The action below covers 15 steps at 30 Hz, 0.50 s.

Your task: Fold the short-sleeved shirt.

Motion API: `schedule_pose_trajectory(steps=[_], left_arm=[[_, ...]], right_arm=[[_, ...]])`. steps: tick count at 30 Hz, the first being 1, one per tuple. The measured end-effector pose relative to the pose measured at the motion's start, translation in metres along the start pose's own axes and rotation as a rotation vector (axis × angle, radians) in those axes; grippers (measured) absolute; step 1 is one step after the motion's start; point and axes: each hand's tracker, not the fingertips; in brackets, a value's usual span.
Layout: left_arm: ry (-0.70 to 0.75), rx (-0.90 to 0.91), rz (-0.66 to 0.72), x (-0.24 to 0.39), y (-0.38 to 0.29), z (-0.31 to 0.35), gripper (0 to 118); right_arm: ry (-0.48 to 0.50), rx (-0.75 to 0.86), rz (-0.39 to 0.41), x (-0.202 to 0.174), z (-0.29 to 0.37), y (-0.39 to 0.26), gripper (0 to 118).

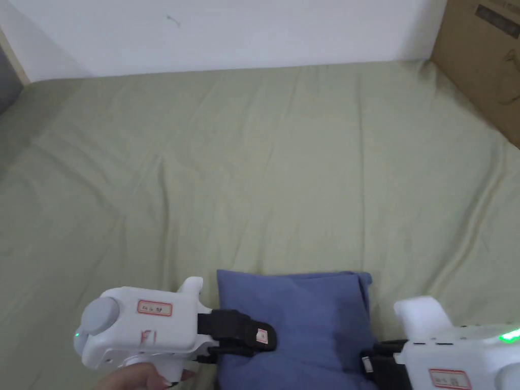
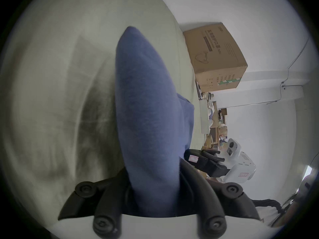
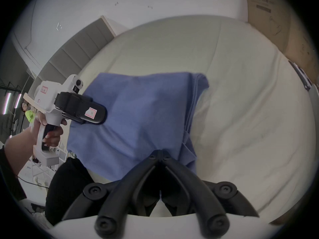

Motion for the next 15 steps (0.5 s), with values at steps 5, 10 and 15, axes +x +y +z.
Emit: schedule_pose_trajectory(steps=[5,10,15], left_arm=[[0.148,0.081,-0.155,0.021,-0.003,0.083,13],[0.516,0.152,-0.147,-0.012,0.020,0.221,13],[1.152,0.093,-0.276,-0.044,0.057,0.296,14]], right_arm=[[-0.022,0.057,0.030,-0.023,0.026,0.001,0],[-0.002,0.040,0.058,-0.056,0.022,0.005,0],[0.024,-0.030,0.135,-0.093,0.001,0.005,0]])
